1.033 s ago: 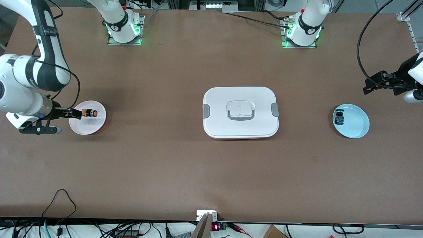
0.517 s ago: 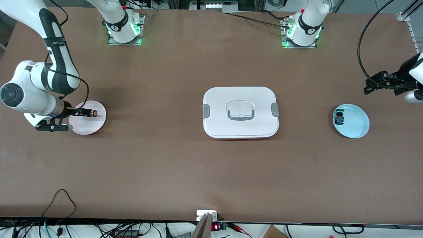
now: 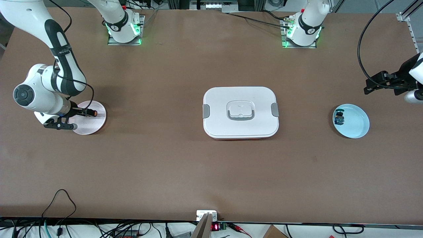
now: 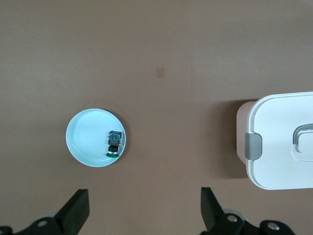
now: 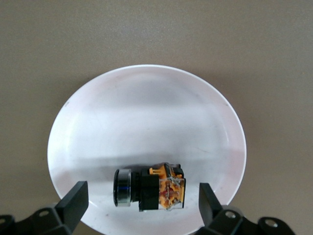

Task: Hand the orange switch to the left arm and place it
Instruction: 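Lower the right gripper over the orange switch and close on it, then lift the orange switch off the white plate with the right gripper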

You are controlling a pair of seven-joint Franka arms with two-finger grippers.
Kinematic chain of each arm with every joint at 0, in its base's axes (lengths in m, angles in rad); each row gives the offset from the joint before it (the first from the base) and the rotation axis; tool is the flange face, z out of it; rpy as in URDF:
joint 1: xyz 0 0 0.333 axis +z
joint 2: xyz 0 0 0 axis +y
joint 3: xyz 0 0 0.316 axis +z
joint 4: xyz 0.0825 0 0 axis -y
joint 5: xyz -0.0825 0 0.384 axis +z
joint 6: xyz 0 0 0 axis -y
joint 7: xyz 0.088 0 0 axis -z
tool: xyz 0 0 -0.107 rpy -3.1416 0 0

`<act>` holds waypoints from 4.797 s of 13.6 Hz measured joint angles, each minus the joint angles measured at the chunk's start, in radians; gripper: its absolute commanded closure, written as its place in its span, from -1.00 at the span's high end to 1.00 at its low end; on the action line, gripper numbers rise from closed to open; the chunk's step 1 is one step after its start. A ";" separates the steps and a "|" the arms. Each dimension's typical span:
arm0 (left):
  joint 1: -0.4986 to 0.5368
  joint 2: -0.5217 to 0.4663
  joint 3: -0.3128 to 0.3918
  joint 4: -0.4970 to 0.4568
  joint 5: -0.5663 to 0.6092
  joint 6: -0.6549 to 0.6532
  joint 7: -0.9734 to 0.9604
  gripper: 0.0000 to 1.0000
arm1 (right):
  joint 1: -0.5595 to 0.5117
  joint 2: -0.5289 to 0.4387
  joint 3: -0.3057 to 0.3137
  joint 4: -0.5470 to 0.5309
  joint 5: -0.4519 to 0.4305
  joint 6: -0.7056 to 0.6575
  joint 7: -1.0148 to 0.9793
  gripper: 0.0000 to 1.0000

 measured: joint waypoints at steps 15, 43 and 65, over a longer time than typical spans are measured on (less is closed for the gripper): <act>0.002 0.000 0.002 0.000 0.000 -0.006 0.000 1.00 | -0.006 0.003 0.000 -0.068 0.002 0.066 0.000 1.00; 0.002 0.000 0.002 0.001 0.000 -0.010 0.000 1.00 | -0.047 0.035 0.008 -0.100 0.133 0.127 -0.076 0.45; 0.002 0.000 0.002 0.004 0.000 -0.011 0.000 1.00 | -0.046 -0.068 0.147 0.223 0.137 -0.253 -0.306 -0.78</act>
